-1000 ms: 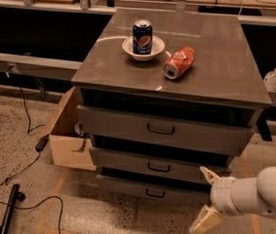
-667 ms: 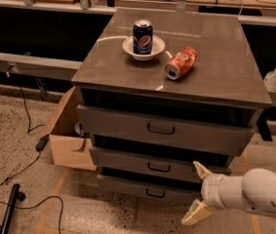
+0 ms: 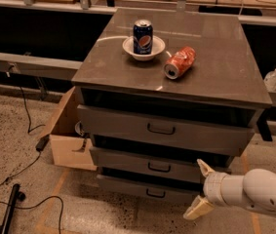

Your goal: Open middle drawer

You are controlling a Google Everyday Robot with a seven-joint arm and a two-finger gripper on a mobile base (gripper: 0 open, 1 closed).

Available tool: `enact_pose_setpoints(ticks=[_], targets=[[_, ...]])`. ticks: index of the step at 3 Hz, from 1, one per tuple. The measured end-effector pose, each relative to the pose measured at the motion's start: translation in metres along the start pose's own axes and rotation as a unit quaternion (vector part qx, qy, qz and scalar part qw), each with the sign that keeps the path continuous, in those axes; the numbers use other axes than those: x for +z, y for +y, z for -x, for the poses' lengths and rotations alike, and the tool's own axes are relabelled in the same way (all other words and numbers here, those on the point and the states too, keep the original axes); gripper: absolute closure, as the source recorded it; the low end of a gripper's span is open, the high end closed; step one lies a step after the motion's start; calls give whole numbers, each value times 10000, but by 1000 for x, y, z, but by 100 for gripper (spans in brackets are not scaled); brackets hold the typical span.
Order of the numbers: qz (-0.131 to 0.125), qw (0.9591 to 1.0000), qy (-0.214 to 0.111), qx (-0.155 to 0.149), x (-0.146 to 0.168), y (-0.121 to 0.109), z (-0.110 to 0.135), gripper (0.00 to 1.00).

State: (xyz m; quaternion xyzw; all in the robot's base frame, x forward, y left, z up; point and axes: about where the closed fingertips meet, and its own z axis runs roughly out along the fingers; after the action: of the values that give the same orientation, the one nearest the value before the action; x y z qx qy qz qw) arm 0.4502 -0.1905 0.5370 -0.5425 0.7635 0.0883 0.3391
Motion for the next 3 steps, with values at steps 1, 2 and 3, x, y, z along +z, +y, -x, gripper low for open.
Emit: enact_pose_setpoints(ticks=[1,2,3], targets=[[-197,9997,53,157,18,-15,-28,0],[-280,9994,84,171,36,-27,-39,0],[-317,9995,67,50,50,-39,-38,0]])
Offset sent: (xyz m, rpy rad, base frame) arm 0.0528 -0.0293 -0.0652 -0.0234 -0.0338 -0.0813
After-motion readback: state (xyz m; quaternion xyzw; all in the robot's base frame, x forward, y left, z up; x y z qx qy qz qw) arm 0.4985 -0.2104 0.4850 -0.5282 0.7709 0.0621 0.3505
